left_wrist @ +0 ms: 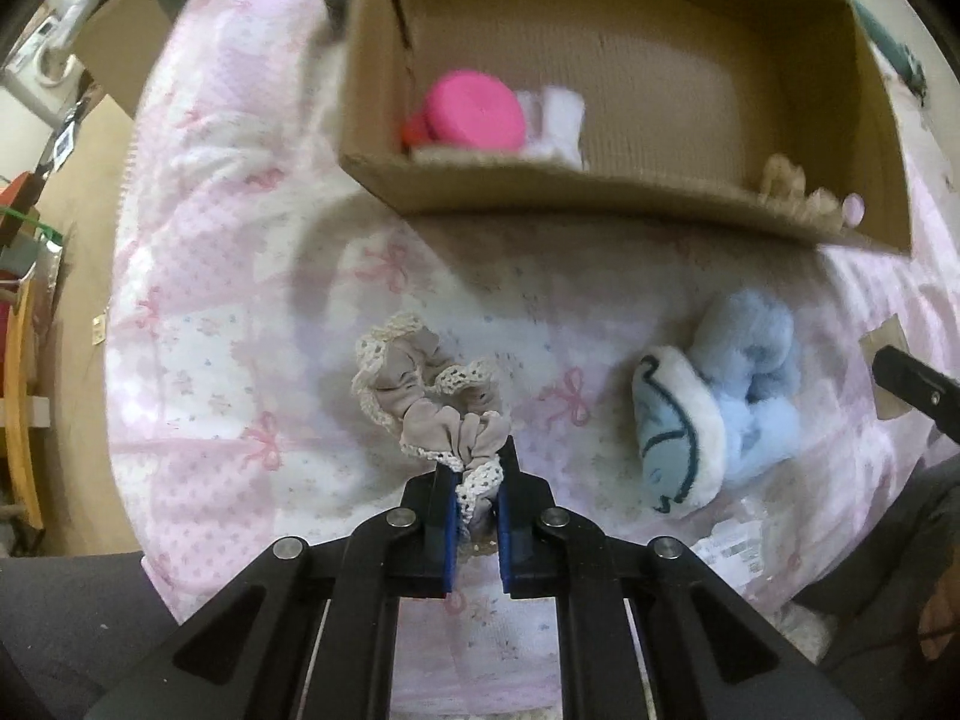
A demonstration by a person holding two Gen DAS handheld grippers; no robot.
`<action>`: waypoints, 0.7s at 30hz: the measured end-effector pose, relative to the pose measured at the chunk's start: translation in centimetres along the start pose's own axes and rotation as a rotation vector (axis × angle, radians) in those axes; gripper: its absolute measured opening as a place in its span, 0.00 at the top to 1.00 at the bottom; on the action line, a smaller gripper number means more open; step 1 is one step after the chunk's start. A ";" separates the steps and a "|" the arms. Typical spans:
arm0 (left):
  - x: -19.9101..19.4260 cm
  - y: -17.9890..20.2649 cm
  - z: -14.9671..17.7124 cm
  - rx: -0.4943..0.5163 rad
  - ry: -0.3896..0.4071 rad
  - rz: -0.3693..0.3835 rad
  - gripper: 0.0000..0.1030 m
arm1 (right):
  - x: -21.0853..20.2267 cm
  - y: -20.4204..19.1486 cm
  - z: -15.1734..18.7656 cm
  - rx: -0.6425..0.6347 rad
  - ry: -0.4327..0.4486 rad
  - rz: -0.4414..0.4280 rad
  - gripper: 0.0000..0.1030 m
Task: Organize soft objects
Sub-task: 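Grasp the beige lace scrunchie with the left tool while the right tool grasps the brown paper piece, then carry the lace scrunchie into the box with the left tool while the right tool carries the paper piece there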
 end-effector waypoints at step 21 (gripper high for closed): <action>-14.1 0.1 -7.7 0.000 0.377 0.013 0.91 | -10.3 -5.6 -7.7 -0.158 0.317 -0.191 0.80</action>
Point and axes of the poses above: each gripper's, at about its wrist camera, not at the fingertips, and x roughly the way its jaws point, y to its right, z to its underside, the point moved 8 cm from there along x, roughly the way its jaws point, and after that the axes turned 1 degree about z, right-handed, at the moved point
